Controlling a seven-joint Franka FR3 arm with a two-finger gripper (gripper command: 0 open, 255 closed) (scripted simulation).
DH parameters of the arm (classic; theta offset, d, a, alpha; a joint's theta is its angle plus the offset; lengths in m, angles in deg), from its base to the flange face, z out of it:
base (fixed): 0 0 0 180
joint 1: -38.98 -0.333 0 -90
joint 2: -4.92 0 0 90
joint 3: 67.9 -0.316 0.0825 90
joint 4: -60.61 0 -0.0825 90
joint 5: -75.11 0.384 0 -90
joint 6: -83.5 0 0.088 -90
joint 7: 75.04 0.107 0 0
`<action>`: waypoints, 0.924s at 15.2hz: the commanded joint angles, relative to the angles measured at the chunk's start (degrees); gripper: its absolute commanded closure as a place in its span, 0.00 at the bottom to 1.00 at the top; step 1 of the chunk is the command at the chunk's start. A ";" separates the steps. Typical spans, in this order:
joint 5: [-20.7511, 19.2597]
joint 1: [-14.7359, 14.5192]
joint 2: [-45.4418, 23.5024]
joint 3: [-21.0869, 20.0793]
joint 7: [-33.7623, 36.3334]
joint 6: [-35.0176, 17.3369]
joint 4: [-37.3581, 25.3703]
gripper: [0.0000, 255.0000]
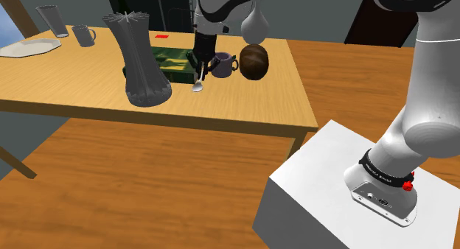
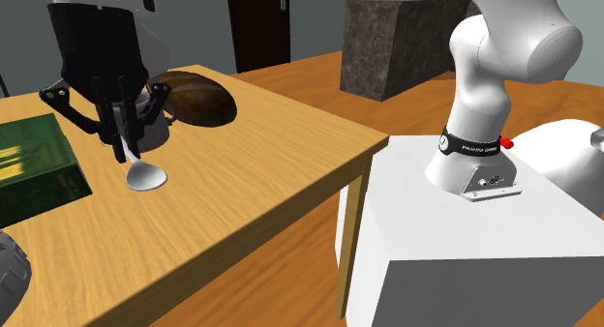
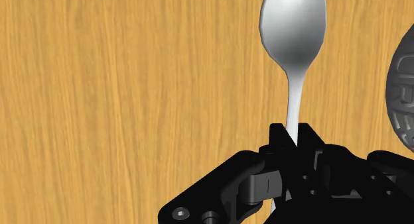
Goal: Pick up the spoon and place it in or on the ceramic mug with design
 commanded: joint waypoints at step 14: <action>-0.12 -0.07 2.02 -0.18 1.55 10.46 -8.57 1.00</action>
